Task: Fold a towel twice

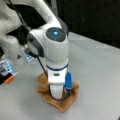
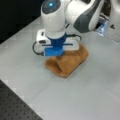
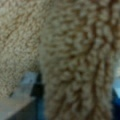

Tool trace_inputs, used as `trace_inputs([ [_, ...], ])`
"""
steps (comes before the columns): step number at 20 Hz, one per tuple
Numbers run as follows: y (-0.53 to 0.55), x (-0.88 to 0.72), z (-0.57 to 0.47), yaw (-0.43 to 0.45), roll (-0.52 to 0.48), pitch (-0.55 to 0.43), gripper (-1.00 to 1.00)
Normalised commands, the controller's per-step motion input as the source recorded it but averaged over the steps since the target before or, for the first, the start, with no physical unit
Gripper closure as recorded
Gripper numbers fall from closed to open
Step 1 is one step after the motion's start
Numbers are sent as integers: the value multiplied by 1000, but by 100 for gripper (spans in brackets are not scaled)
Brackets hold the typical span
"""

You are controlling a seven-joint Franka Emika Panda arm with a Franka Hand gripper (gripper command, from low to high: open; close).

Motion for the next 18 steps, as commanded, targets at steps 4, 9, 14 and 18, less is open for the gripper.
trace_inputs([
  [4, -100, 219, -111, 32, 254, -109, 100],
  [9, -57, 207, -205, -20, 290, -123, 100],
  [14, -25, 154, -229, -96, 278, -123, 100],
  [18, -3, 64, -251, -128, 224, -88, 100],
])
